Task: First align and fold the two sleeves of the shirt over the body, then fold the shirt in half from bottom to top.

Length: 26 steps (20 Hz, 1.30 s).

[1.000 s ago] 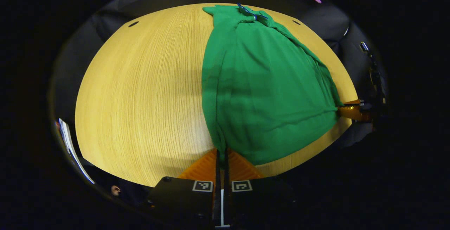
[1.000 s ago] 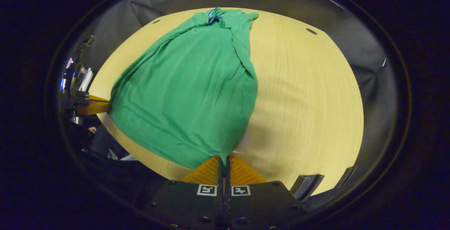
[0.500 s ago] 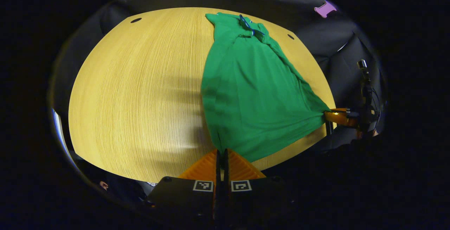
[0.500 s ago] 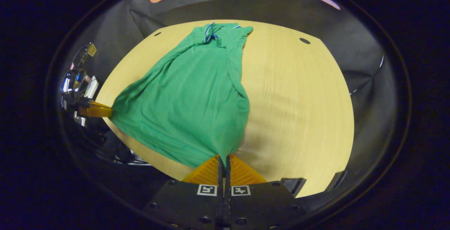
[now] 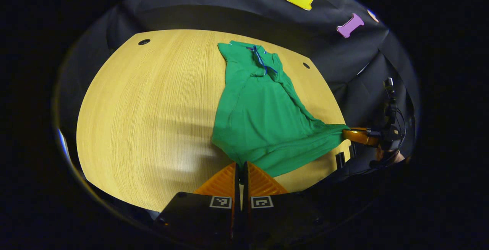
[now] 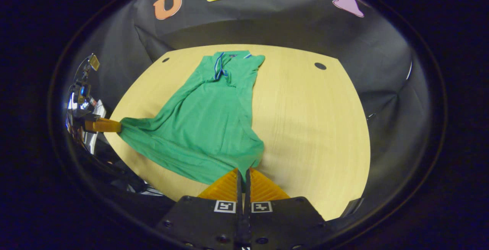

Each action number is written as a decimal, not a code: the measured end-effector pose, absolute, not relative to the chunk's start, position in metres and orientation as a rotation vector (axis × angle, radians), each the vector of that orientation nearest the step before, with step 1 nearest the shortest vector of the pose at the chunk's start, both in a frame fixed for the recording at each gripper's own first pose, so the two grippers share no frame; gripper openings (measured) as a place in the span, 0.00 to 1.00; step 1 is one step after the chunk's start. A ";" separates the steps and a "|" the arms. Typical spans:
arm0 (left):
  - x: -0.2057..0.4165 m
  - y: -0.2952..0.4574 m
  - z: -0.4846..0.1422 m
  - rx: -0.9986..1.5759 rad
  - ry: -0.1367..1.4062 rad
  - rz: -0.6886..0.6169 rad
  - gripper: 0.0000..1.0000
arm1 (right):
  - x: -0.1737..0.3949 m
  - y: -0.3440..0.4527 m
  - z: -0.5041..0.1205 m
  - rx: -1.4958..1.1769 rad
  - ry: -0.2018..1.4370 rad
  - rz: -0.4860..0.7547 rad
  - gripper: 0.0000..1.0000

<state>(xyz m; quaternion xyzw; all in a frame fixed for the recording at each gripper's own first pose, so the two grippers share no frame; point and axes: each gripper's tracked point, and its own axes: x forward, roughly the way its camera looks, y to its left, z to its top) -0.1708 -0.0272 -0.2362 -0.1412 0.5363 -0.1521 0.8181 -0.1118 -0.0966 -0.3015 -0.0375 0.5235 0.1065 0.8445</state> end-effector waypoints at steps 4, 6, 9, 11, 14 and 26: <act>-0.132 -0.021 -0.221 -0.311 1.088 -0.329 0.05 | -0.077 -0.095 -0.285 -0.058 1.047 0.200 0.00; -0.109 -0.016 -0.210 -0.298 1.048 -0.337 0.04 | -0.057 -0.092 -0.271 -0.054 1.011 0.199 0.00; -0.068 -0.013 -0.194 -0.280 0.992 -0.345 0.04 | -0.020 -0.084 -0.255 -0.056 0.955 0.199 0.00; -0.040 -0.014 -0.184 -0.282 0.957 -0.352 0.04 | 0.008 -0.079 -0.248 -0.053 0.924 0.187 0.00; 0.012 -0.009 -0.172 -0.245 0.867 -0.337 0.04 | 0.058 -0.075 -0.236 -0.044 0.875 0.163 0.00; 0.206 0.005 -0.203 -0.120 0.697 -0.238 0.04 | 0.236 -0.054 -0.265 -0.093 0.784 0.131 0.00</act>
